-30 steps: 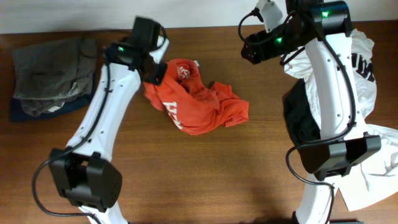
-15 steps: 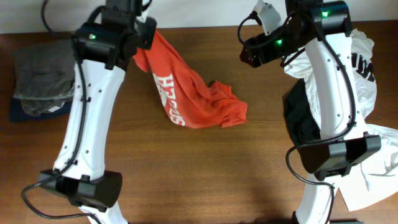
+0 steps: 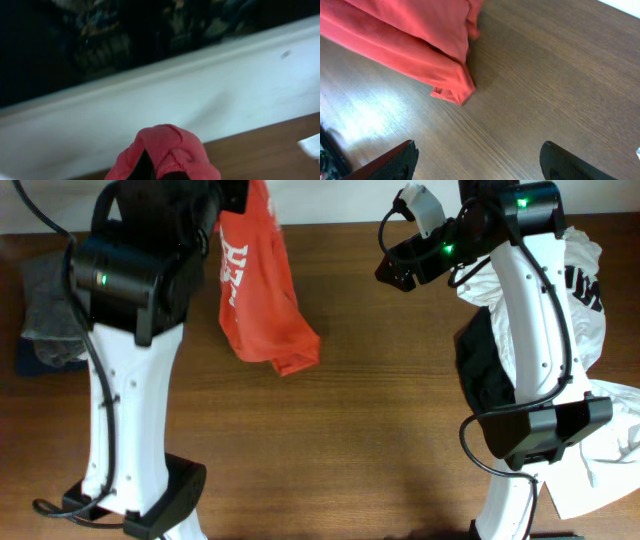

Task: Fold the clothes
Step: 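Lift the orange shirt high with the left gripper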

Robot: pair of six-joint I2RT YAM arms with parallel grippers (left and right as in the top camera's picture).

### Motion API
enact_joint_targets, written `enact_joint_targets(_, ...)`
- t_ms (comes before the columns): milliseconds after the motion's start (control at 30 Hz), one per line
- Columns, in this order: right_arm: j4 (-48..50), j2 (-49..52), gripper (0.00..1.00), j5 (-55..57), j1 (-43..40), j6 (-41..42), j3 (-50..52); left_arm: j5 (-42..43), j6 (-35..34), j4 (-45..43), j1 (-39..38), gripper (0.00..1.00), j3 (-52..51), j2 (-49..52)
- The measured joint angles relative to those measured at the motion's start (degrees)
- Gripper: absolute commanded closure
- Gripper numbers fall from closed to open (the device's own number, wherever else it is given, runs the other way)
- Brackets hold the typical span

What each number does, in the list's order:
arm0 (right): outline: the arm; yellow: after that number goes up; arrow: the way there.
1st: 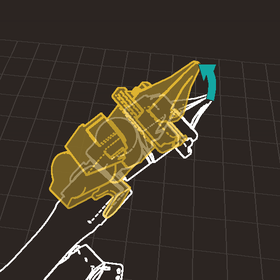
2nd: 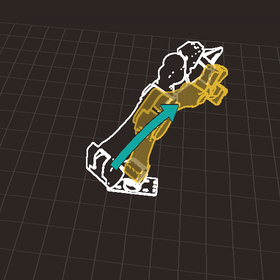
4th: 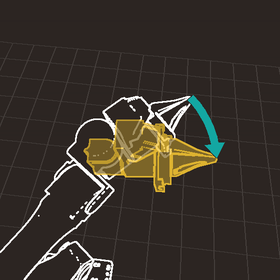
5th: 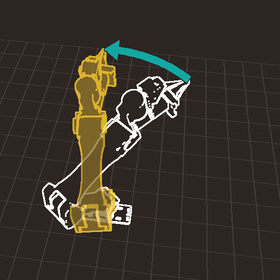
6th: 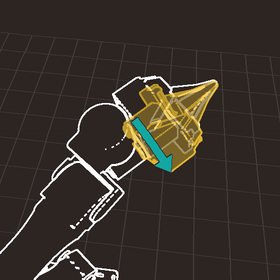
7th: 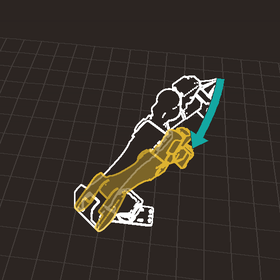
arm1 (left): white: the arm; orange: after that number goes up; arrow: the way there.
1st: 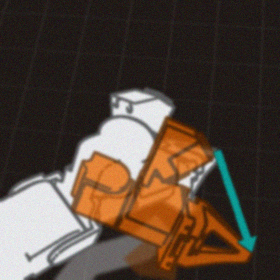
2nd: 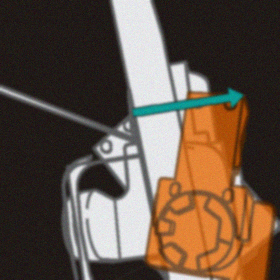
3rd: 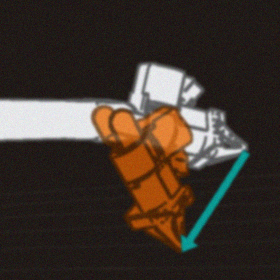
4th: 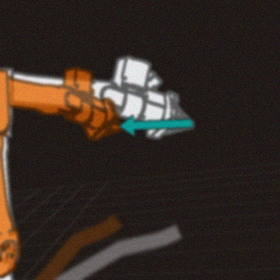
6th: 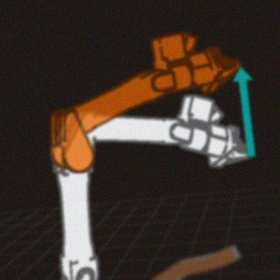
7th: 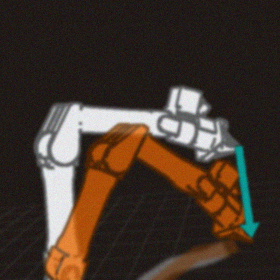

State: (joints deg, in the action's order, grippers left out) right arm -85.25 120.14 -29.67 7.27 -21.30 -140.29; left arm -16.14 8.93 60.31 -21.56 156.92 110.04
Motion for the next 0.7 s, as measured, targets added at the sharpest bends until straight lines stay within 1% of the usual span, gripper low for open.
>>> enact_joint_targets(100,0.0,0.0,0.17,-0.5,0.0,-0.3,0.0,0.0,0.3,0.3,-1.9,0.99,1.7,-0.3)
enact_joint_targets(233,0.0,0.0,0.17,-2.6,0.0,-1.7,0.0,-0.2,0.7,2.8,-2.1,0.99,1.3,-0.3)
enact_joint_targets(467,-0.1,0.0,0.17,-5.4,0.6,-3.4,0.0,-2.9,1.7,0.9,-2.1,0.99,-2.4,-0.3)
enact_joint_targets(567,0.3,0.0,0.17,-5.8,2.5,-4.9,1.1,-3.4,1.9,0.1,-2.0,0.99,-3.2,-0.2)
enact_joint_targets(700,3.2,0.0,0.17,-6.0,5.7,-5.8,4.5,-3.7,2.0,-0.1,-2.0,0.99,-3.2,-0.2)
